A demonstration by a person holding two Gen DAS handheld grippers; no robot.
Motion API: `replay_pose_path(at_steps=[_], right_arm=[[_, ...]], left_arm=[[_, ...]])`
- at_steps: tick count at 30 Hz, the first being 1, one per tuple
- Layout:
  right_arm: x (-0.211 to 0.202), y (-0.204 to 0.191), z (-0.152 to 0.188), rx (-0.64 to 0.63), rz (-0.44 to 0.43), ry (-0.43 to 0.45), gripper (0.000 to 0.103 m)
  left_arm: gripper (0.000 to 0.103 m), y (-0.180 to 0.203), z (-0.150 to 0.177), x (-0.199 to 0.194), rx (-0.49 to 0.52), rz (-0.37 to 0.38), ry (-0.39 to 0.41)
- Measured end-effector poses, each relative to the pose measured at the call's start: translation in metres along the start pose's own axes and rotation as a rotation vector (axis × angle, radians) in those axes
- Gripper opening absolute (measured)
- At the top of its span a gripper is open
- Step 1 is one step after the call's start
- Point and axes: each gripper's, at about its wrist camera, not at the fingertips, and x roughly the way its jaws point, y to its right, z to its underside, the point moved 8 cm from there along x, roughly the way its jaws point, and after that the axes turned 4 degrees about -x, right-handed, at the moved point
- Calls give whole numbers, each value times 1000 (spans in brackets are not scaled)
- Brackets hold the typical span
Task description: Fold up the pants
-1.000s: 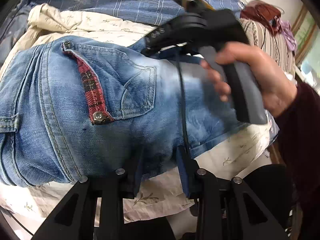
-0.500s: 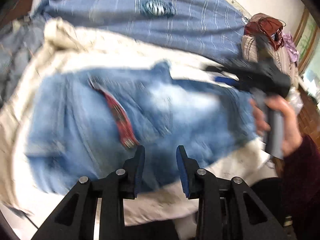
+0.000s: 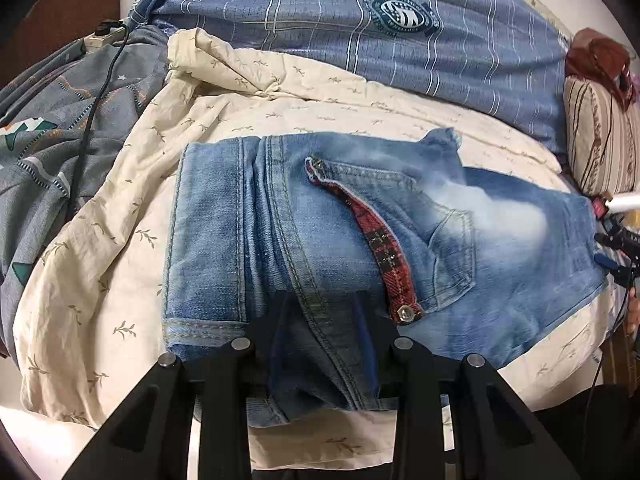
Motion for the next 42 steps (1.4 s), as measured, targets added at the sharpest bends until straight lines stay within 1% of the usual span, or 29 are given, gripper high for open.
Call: replay_pose_path(at_steps=[1,2,7,8,10,14,18,23,27,29,32,34,36,39,42], right_arm=[[4,2,6,-11,-11,-20,57],[2,0,10,-49,-3,1,57],[3,-14,36,-223,150,-28,58],[2,-14,39,-227,165,-35,58],[0,-12,43,-188,164,-38,58],[-2,-10,50,-168,181,-70,58],[-4,-15,61,-173,205,-82,58],[-6,-6,60,-134,154,-69,58],[-10,-5,59,-147,160,-61,57],[-11,-6,58,-154,174,-54,57],[-15,-8,51,-138,194,-27,57],[-17,-10,42,-87,203,9,57],[-23,-13,34,-68,212,50,57],[-26,-28,24,-94,201,109,57],[-19,-43,22,-127,165,133,57]], left_arm=[[33,-1,0,1,-1,-4,-5],[34,-1,1,2,2,-6,-7],[34,0,1,6,38,-37,0],[34,1,1,6,46,-42,8],[34,2,2,6,64,-54,20],[35,4,3,5,104,-73,34],[35,2,2,5,84,-59,31],[36,5,3,5,122,-72,39],[37,5,4,5,139,-69,42],[37,6,5,5,161,-77,46],[37,6,5,5,160,-76,49],[37,6,4,5,164,-81,52],[37,7,5,5,172,-89,57],[37,6,5,5,170,-92,61],[37,6,4,5,168,-91,59]])
